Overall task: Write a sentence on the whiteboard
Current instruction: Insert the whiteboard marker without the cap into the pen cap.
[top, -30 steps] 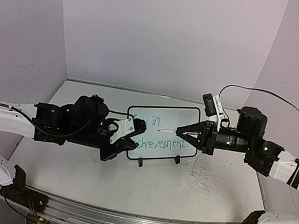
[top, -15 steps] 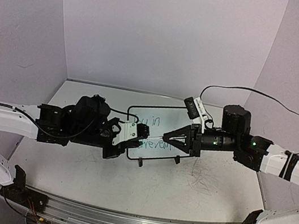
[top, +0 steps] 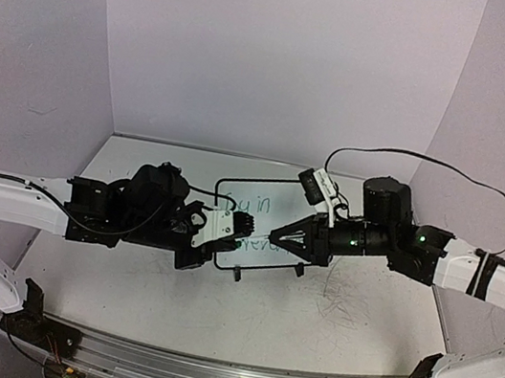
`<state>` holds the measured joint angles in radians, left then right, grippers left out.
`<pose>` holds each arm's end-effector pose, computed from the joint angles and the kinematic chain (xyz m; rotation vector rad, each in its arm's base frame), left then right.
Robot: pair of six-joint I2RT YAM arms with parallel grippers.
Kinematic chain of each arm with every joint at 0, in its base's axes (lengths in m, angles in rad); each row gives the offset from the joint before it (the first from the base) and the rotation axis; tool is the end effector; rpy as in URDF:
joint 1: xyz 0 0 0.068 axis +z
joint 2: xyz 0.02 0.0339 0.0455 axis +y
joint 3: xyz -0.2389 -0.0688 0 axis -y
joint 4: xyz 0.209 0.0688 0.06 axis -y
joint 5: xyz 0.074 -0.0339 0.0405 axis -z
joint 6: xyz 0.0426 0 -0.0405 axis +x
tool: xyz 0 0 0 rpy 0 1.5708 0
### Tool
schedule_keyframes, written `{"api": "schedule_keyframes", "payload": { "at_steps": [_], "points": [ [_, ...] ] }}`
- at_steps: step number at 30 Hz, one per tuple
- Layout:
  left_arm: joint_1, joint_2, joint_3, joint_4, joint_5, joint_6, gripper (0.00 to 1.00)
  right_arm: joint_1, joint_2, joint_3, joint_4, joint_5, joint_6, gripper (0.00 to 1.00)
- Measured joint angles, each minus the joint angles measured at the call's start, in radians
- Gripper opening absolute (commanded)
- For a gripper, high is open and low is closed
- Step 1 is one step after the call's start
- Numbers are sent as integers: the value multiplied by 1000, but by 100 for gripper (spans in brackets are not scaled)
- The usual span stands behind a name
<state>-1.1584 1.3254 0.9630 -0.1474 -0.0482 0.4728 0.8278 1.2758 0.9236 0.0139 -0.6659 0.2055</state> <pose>0.1143 -0.2561 0.2704 1.5092 1.4615 -0.3665 0.1625 0.2158 0.2906 -1.0810 1.7578 1.3039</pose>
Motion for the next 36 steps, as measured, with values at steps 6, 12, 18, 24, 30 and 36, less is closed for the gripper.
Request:
{"api": "schedule_keyframes", "payload": {
  "at_steps": [6, 12, 18, 24, 30, 36],
  "points": [
    [0, 0, 0, 0, 0, 0, 0, 7, 19, 6, -15, 13, -6, 0],
    [1, 0, 0, -3, -3, 0, 0, 10, 32, 16, -18, 19, -9, 0],
    [3, 0, 0, -23, -8, 0, 0, 18, 56, 32, -25, 23, -15, 0],
    [2, 14, 28, -35, 1, 1, 0, 48, 76, 45, -29, 39, -21, 0],
    [-2, 17, 32, -36, 4, 1, 0, 70, 84, 53, -36, 74, -22, 0],
    [-3, 20, 39, -85, -20, 7, 0, 80, 180, 117, -41, 63, 0, 0]
  ]
}}
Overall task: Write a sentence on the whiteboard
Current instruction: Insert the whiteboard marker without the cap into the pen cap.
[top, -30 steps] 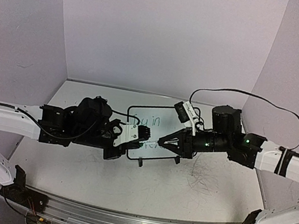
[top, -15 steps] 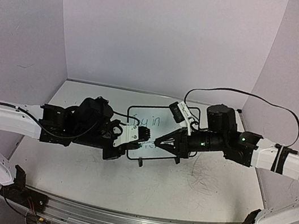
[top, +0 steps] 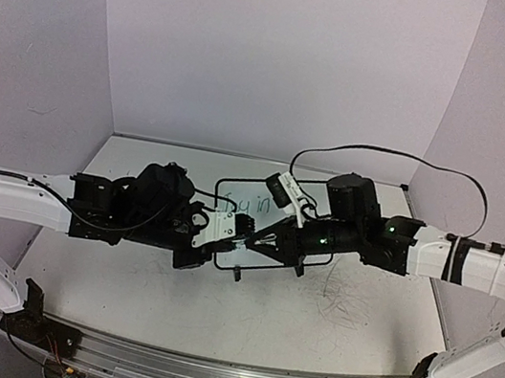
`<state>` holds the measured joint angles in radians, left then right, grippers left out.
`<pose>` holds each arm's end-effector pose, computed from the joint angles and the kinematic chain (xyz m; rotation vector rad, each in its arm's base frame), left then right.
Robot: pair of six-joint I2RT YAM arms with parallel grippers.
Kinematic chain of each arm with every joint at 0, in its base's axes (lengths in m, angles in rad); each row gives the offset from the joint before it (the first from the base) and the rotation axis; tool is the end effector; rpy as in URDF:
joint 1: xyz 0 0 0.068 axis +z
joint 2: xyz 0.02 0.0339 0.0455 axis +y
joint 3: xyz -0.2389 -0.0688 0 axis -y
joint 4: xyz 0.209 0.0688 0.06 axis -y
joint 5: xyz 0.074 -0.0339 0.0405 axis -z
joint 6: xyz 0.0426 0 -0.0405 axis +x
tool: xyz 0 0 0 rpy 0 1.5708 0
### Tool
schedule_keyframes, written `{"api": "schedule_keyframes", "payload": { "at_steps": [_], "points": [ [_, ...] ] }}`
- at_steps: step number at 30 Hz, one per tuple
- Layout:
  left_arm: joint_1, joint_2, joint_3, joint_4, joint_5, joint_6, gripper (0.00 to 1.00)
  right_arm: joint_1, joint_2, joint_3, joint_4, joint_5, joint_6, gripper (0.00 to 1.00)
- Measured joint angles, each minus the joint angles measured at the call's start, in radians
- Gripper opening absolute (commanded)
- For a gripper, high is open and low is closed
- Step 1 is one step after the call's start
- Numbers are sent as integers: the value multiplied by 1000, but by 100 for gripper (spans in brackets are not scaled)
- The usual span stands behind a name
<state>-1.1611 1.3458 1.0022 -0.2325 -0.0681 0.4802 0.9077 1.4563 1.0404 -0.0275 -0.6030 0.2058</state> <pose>0.1147 -0.2570 0.2690 1.5548 1.5036 -0.3226 0.1697 0.2566 0.2745 -1.1318 1.8667 1.2810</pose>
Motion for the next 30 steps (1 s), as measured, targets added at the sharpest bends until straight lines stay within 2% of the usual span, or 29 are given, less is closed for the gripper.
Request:
{"api": "schedule_keyframes", "payload": {
  "at_steps": [6, 12, 20, 21, 24, 30],
  "points": [
    [-3, 26, 11, -112, -61, 8, 0, 8, 139, 79, -22, -41, 45, 0],
    [-28, 34, 0, -220, -128, 21, 0, 57, 236, 95, 48, -35, 196, 0],
    [-44, -13, -81, -190, -150, 16, 1, 90, 261, 54, 147, -11, 337, 0],
    [-46, -21, -89, -177, -150, 14, 5, 88, 250, 33, 173, -14, 345, 0],
    [-59, -30, -94, -120, -149, -10, 35, 55, 191, -53, 250, -37, 357, 0],
    [-77, -69, -90, 74, -172, -132, 68, -139, -27, -329, 328, -81, 357, 0]
  ]
}}
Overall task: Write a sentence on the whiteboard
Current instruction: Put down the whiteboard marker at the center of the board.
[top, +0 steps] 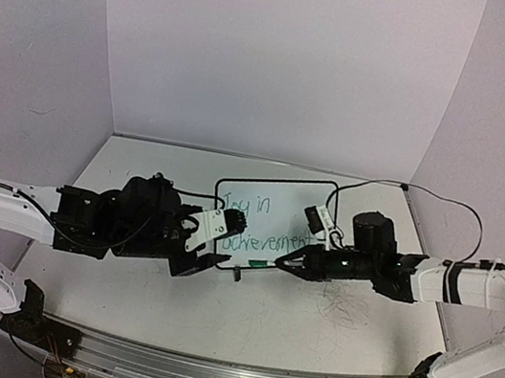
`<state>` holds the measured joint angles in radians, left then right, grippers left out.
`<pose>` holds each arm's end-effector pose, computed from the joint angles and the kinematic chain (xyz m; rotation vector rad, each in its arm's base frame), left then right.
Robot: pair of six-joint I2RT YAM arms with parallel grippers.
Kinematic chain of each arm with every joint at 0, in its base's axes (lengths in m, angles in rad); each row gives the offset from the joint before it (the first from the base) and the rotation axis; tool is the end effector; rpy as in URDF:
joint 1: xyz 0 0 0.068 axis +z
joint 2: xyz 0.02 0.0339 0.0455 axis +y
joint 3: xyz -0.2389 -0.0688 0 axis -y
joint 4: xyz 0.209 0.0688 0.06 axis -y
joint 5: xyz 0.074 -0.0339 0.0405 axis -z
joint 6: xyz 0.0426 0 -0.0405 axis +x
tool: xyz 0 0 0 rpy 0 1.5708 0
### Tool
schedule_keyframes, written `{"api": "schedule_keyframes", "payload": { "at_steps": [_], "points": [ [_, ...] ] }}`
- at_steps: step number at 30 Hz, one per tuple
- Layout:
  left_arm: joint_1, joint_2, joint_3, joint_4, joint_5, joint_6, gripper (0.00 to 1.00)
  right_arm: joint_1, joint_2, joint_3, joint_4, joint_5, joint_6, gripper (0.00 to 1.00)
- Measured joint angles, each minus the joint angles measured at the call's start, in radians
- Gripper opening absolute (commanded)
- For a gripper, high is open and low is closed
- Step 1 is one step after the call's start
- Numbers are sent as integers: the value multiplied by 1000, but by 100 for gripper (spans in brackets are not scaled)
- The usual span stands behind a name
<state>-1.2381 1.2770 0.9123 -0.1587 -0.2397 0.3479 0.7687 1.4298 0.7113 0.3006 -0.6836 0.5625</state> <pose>0.0969 -0.2494 0.2660 1.3843 1.5670 -0.2919 0.1833 0.2147 0.2142 -0.7235 2.1095 1.4803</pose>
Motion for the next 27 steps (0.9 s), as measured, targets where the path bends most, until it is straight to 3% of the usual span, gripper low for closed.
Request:
{"api": "schedule_keyframes", "payload": {
  "at_steps": [6, 13, 16, 18, 23, 27],
  "points": [
    [124, -59, -20, 151, 0, -190, 76, -135, -128, -271, -40, 3, -20, 2],
    [178, -55, -48, 251, 2, -298, 77, -154, -105, -373, 39, 58, -14, 17],
    [177, -53, -48, 265, 3, -313, 77, -162, -54, -372, 83, 84, -6, 33],
    [177, -57, -49, 270, -1, -320, 78, -167, -25, -372, 92, 100, 3, 56],
    [177, -96, -55, 270, -49, -326, 79, -171, -23, -359, 22, 199, 6, 81],
    [177, -143, -56, 262, -151, -358, 81, -169, -145, -271, -190, 393, -3, 97]
  ]
}}
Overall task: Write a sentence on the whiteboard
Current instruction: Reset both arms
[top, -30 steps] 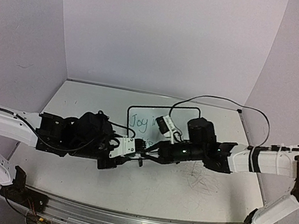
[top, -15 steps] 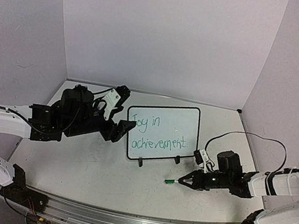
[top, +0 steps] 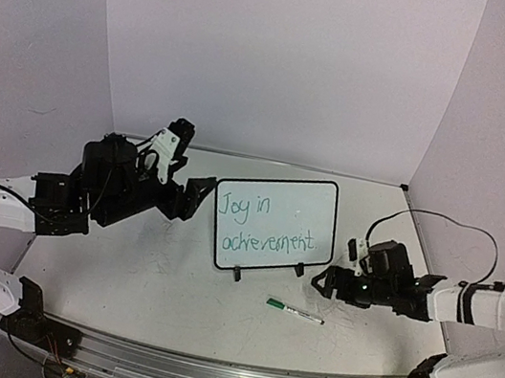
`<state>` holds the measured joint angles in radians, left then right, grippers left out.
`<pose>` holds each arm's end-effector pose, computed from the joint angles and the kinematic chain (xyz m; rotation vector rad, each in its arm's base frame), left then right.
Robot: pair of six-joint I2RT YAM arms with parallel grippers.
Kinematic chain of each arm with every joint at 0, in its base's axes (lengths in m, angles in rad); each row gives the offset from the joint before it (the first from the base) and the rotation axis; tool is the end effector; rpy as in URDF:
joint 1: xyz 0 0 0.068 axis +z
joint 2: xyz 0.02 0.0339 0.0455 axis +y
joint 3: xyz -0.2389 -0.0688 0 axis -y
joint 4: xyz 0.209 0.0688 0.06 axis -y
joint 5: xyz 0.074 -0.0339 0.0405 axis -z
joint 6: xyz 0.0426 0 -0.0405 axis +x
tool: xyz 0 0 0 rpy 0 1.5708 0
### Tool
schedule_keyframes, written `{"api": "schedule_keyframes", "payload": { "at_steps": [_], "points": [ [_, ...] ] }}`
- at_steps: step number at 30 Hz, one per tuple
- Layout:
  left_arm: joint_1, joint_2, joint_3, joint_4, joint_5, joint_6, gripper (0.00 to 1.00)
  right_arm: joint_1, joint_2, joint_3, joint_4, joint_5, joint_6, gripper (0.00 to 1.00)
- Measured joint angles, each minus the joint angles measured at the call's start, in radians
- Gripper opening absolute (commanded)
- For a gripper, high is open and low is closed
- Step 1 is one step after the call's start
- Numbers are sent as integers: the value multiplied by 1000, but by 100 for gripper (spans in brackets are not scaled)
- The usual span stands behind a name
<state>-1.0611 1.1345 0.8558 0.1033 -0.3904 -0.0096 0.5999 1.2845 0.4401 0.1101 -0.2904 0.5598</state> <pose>0.1352 -0.2087 0.3104 0.6202 1.6404 -0.4457 0.1759 0.1351 0.1493 -0.2079 2.4408 0.8943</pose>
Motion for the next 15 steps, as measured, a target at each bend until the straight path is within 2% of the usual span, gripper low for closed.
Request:
{"api": "schedule_keyframes", "payload": {
  "at_steps": [4, 8, 12, 15],
  "points": [
    [2, -30, 11, -27, -114, -31, 84, -4, -181, 128, -252, 232, -17, 98],
    [4, -47, 80, -78, -176, -39, 89, -6, -334, 336, -457, 393, -95, 98],
    [4, -87, 188, -102, -203, -22, 97, -6, -471, 569, -541, 484, -204, 98],
    [4, -125, 270, -102, -214, 4, 99, -6, -532, 735, -558, 483, -289, 98]
  ]
}}
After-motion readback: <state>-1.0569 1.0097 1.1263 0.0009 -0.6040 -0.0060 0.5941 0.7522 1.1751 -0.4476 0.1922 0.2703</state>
